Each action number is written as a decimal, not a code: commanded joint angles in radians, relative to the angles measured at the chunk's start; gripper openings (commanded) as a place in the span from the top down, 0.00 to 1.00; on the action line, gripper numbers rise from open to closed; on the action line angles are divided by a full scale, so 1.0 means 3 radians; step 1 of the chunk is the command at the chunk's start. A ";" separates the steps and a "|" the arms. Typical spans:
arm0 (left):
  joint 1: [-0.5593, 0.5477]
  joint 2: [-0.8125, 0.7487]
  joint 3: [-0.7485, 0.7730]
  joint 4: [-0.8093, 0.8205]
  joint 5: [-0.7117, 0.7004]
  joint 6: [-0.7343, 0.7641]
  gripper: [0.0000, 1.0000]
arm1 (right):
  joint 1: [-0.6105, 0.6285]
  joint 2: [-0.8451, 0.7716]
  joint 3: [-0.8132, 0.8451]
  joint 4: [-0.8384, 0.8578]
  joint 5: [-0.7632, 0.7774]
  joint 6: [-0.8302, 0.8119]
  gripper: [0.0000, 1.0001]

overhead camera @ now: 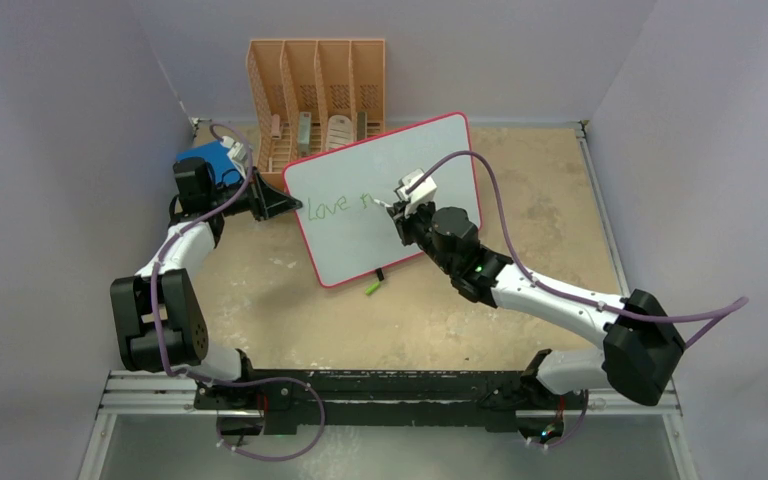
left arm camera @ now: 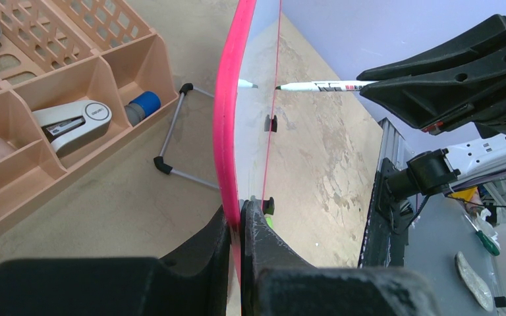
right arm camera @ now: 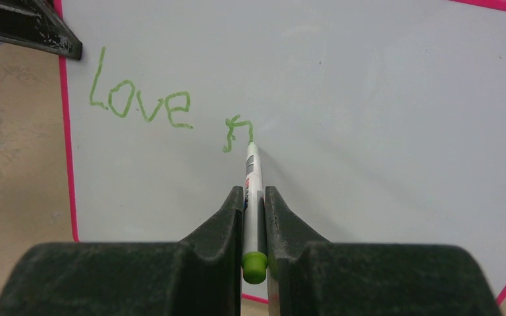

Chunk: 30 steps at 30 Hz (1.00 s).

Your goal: Write a sentence on the whiteboard

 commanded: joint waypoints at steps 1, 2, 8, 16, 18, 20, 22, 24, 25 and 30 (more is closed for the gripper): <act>-0.0043 -0.0095 0.0078 0.0078 -0.0011 0.0149 1.00 | -0.0013 -0.0092 0.0057 0.0252 -0.0019 0.0041 1.00; -0.0043 -0.0095 0.0079 0.0079 -0.0014 0.0149 1.00 | -0.0012 -0.0077 0.0065 0.0258 -0.0023 0.0037 1.00; -0.0043 -0.0095 0.0078 0.0078 -0.0009 0.0149 1.00 | -0.0013 0.0002 0.0086 0.0324 -0.0068 0.0027 1.00; -0.0043 -0.0095 0.0077 0.0078 -0.0011 0.0153 1.00 | -0.0014 0.0091 0.0133 0.0386 -0.0090 0.0028 1.00; -0.0043 -0.0095 0.0080 0.0078 -0.0009 0.0154 1.00 | -0.0012 0.0094 0.0133 0.0392 -0.0086 0.0022 1.00; -0.0043 -0.0095 0.0077 0.0073 -0.0009 0.0154 1.00 | -0.0015 0.0095 0.0133 0.0395 -0.0068 0.0016 1.00; -0.0043 -0.0096 0.0078 0.0074 -0.0009 0.0154 1.00 | -0.0013 0.0093 0.0133 0.0402 -0.0066 0.0011 1.00; -0.0043 -0.0095 0.0079 0.0073 -0.0009 0.0154 1.00 | -0.0012 0.0092 0.0133 0.0406 -0.0066 0.0010 1.00; -0.0043 -0.0095 0.0077 0.0073 -0.0009 0.0154 1.00 | -0.0012 0.0083 0.0133 0.0407 -0.0066 0.0008 1.00; -0.0043 -0.0095 0.0077 0.0073 -0.0010 0.0154 1.00 | -0.0012 0.0047 0.0138 0.0399 -0.0047 0.0000 1.00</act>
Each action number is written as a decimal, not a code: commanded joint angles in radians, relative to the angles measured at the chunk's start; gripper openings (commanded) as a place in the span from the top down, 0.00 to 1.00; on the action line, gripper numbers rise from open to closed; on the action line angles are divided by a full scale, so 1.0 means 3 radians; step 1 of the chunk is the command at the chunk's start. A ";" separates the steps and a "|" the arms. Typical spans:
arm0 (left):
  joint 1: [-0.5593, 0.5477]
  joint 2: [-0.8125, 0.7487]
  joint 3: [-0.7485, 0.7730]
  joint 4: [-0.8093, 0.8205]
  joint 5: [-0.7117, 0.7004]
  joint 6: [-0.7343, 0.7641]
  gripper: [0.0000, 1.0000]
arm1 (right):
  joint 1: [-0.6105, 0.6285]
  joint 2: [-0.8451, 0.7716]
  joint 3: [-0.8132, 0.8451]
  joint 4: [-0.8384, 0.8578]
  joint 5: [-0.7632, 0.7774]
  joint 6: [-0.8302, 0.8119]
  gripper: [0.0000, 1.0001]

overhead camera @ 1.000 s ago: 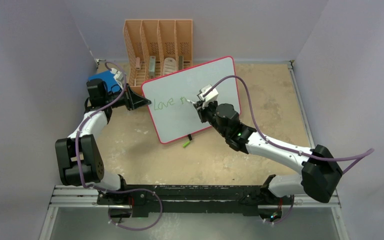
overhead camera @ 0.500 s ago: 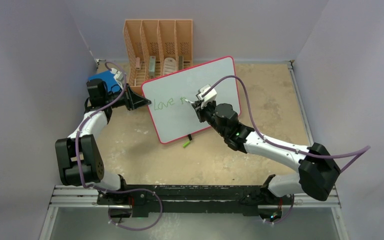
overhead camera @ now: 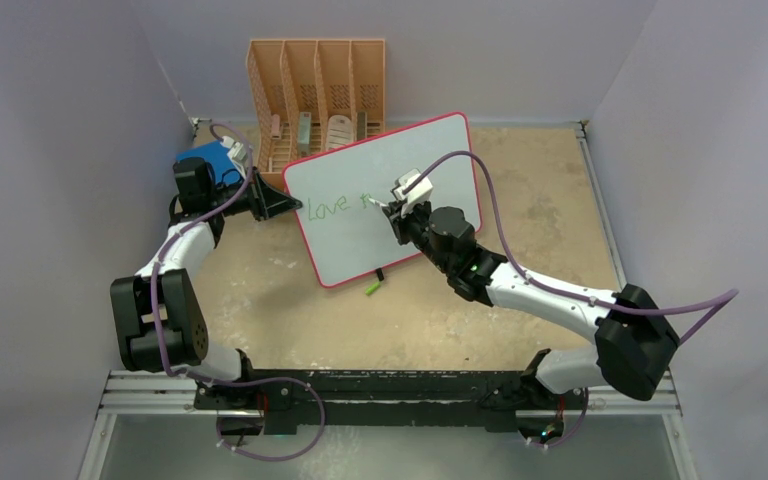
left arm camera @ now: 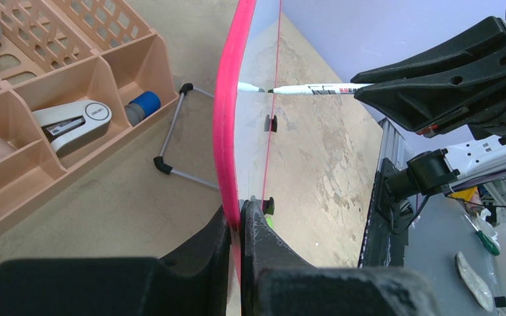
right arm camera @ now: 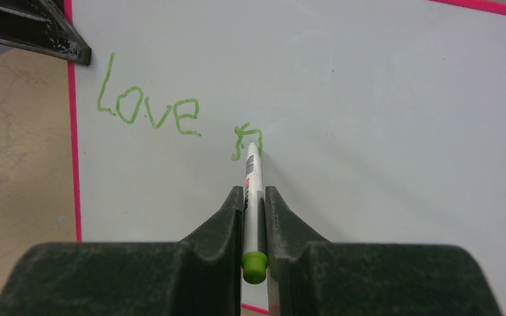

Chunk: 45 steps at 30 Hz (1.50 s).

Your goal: Write a sentence on the whiteboard

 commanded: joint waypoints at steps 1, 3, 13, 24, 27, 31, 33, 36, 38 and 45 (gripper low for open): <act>-0.0043 -0.0095 0.0082 0.0069 -0.0009 0.0154 1.00 | -0.0012 -0.0072 0.0137 0.0192 0.0039 -0.0006 1.00; -0.0043 -0.0095 0.0081 0.0072 -0.0014 0.0154 1.00 | -0.0012 -0.0071 0.0134 0.0195 0.0063 -0.0006 1.00; -0.0043 -0.0100 0.0083 0.0063 -0.0017 0.0159 1.00 | -0.0012 -0.0087 0.0132 0.0259 0.0137 0.0001 1.00; -0.0041 -0.0101 0.0085 0.0059 -0.0014 0.0163 1.00 | -0.0013 -0.0049 0.0157 0.0274 0.0123 0.0004 1.00; -0.0043 -0.0105 0.0085 0.0057 -0.0010 0.0165 1.00 | -0.0012 -0.0024 0.0172 0.0273 0.0110 0.0006 1.00; -0.0043 -0.0106 0.0082 0.0057 -0.0009 0.0165 1.00 | -0.0012 -0.0003 0.0182 0.0268 0.0112 0.0006 1.00; -0.0043 -0.0105 0.0082 0.0060 -0.0011 0.0165 1.00 | -0.0012 0.0008 0.0183 0.0265 0.0116 0.0003 1.00; -0.0040 -0.0110 0.0080 0.0055 -0.0013 0.0165 1.00 | -0.0012 0.0028 0.0183 0.0259 0.0127 -0.0010 1.00; -0.0041 -0.0110 0.0082 0.0052 -0.0011 0.0165 1.00 | -0.0012 0.0044 0.0188 0.0260 0.0129 -0.0012 1.00; -0.0042 -0.0110 0.0083 0.0053 -0.0015 0.0170 1.00 | -0.0013 0.0081 0.0201 0.0228 0.0160 -0.0027 1.00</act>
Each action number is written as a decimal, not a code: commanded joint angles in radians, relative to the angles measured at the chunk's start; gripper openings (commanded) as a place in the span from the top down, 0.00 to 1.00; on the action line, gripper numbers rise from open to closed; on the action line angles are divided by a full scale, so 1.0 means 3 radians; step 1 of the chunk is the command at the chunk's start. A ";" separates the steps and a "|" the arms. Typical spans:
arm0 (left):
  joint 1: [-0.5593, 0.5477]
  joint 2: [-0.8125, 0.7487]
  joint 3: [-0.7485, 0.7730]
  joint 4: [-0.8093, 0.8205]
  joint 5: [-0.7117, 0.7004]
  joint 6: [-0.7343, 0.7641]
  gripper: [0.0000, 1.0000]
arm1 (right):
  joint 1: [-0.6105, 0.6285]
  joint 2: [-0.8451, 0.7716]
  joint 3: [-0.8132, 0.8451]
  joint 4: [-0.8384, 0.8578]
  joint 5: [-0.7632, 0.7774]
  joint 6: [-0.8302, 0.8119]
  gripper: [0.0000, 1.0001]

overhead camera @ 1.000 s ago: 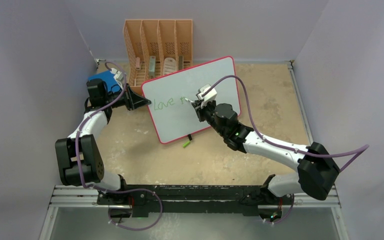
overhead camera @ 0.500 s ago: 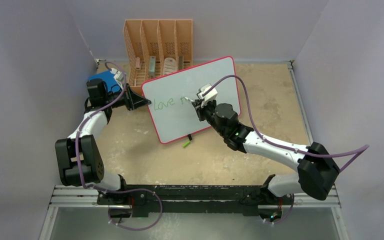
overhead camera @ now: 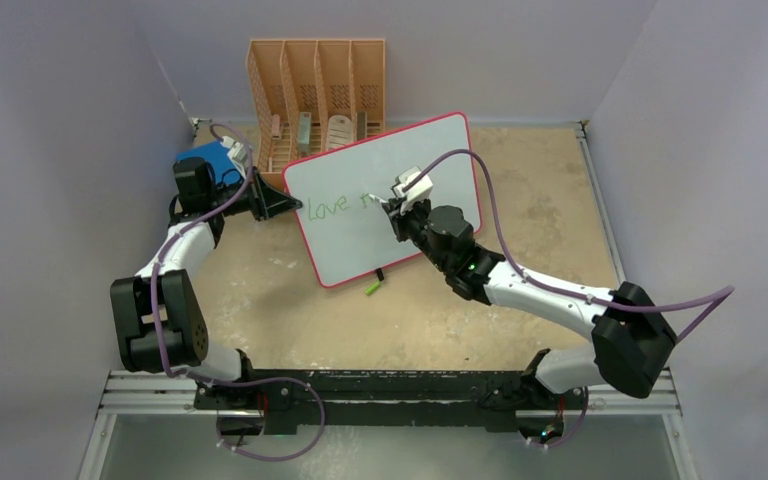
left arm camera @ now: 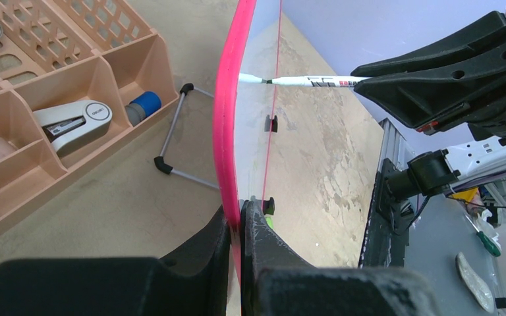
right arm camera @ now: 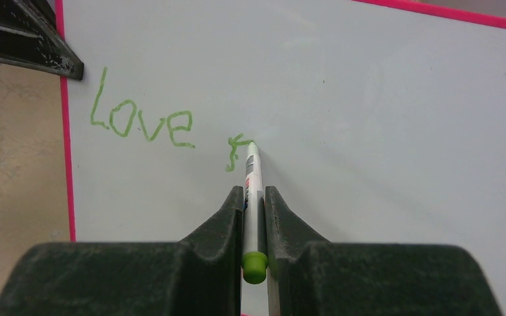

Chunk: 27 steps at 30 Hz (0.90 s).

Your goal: Write a sentence on the whiteboard

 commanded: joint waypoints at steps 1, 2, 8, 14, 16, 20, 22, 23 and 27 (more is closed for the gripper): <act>-0.0039 -0.0097 0.0082 0.0069 0.0000 0.0166 1.00 | -0.0013 0.0026 0.0167 0.0137 0.0075 -0.0025 1.00; -0.0041 -0.0097 0.0083 0.0068 0.0001 0.0166 1.00 | -0.0012 0.0031 0.0163 0.0135 0.0084 -0.0025 1.00; -0.0041 -0.0097 0.0085 0.0071 0.0001 0.0167 1.00 | -0.0018 0.0026 0.0156 0.0123 0.0163 -0.0033 1.00; -0.0040 -0.0098 0.0082 0.0073 -0.0001 0.0166 1.00 | -0.0032 0.0006 0.0151 0.0099 0.0260 -0.0013 1.00; -0.0038 -0.0097 0.0083 0.0074 -0.0004 0.0166 1.00 | -0.0046 0.0000 0.0146 0.0086 0.0272 -0.0001 1.00; -0.0041 -0.0097 0.0085 0.0069 0.0001 0.0166 1.00 | -0.0048 -0.0013 0.0127 0.0064 0.0286 0.0017 1.00; -0.0041 -0.0097 0.0083 0.0074 0.0001 0.0167 1.00 | -0.0048 -0.0024 0.0117 0.0039 0.0283 0.0031 1.00; -0.0041 -0.0097 0.0085 0.0073 0.0001 0.0166 1.00 | -0.0052 -0.0029 0.0112 0.0031 0.0287 0.0035 1.00; -0.0041 -0.0097 0.0083 0.0073 -0.0001 0.0166 1.00 | -0.0053 -0.0069 0.0064 0.0014 0.0325 0.0065 1.00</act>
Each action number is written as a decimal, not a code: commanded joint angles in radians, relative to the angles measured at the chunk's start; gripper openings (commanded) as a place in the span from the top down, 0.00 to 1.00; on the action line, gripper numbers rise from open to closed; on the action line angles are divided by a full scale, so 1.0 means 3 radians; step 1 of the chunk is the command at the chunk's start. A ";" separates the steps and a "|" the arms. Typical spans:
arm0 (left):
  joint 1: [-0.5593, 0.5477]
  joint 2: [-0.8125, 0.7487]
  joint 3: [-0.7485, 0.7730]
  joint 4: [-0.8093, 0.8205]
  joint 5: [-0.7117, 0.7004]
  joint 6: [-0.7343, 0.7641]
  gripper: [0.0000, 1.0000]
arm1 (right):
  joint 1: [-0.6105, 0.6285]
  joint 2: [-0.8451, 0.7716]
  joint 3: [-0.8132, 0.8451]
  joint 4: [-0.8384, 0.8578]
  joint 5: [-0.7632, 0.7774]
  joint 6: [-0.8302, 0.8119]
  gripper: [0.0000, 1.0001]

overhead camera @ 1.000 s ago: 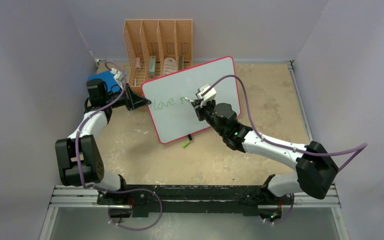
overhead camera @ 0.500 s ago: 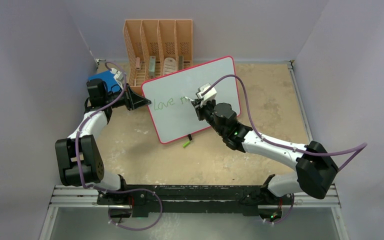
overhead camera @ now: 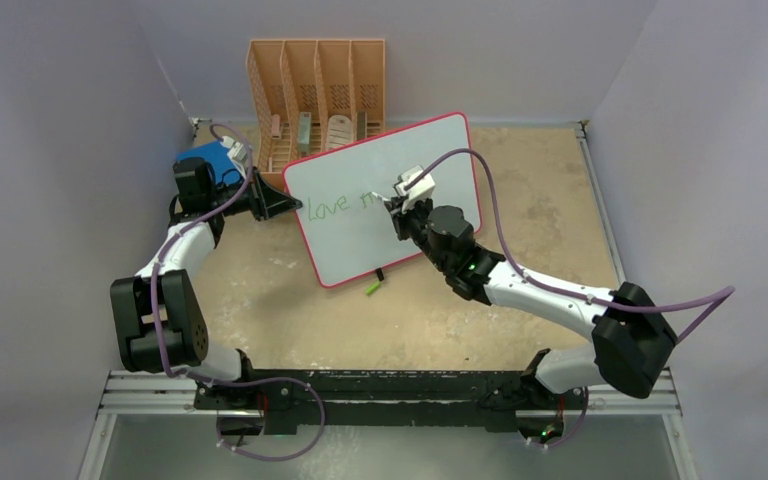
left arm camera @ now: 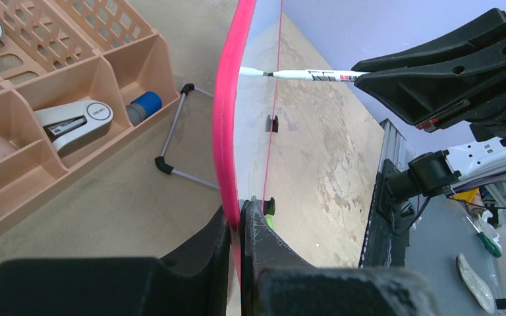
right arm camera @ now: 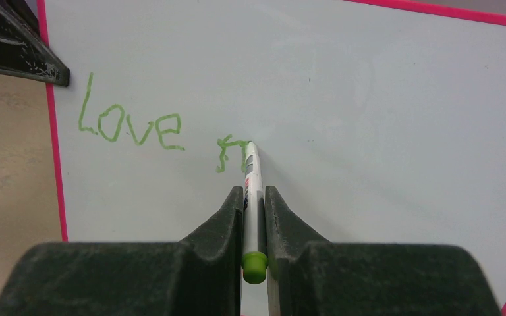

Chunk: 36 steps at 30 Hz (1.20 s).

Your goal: Write a sentence on the whiteboard

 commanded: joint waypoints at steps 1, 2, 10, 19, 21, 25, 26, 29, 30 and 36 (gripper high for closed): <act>-0.0038 -0.0097 0.0086 0.0073 0.0006 0.0166 1.00 | -0.0053 -0.0079 0.0042 0.0008 0.0215 0.0041 1.00; -0.0036 -0.0097 0.0083 0.0073 0.0005 0.0166 1.00 | -0.0058 -0.0089 0.0023 0.0001 0.0228 0.0052 1.00; -0.0040 -0.0107 0.0078 0.0068 0.0004 0.0166 1.00 | -0.0062 -0.0138 -0.0039 -0.0056 0.0244 0.0062 1.00; -0.0039 -0.0108 0.0077 0.0071 -0.0001 0.0165 1.00 | -0.0061 -0.0183 -0.0104 -0.0181 0.0160 0.0226 1.00; -0.0039 -0.0110 0.0077 0.0067 -0.0001 0.0162 1.00 | -0.0061 -0.0192 -0.0116 -0.0207 0.0149 0.0241 1.00; -0.0039 -0.0118 0.0078 0.0067 -0.0002 0.0161 1.00 | -0.0061 -0.0200 -0.0123 -0.0260 0.0127 0.0259 1.00; -0.0039 -0.0118 0.0079 0.0069 -0.0003 0.0162 1.00 | -0.0061 -0.0201 -0.0126 -0.0269 0.0128 0.0267 1.00; -0.0038 -0.0118 0.0081 0.0068 -0.0003 0.0161 1.00 | -0.0061 -0.0220 -0.0136 -0.0281 0.0127 0.0280 1.00; -0.0039 -0.0118 0.0077 0.0067 -0.0002 0.0161 1.00 | -0.0062 -0.0221 -0.0137 -0.0282 0.0127 0.0279 1.00; -0.0040 -0.0123 0.0078 0.0068 -0.0011 0.0165 1.00 | -0.0061 -0.0231 -0.0115 -0.0295 0.0115 0.0272 1.00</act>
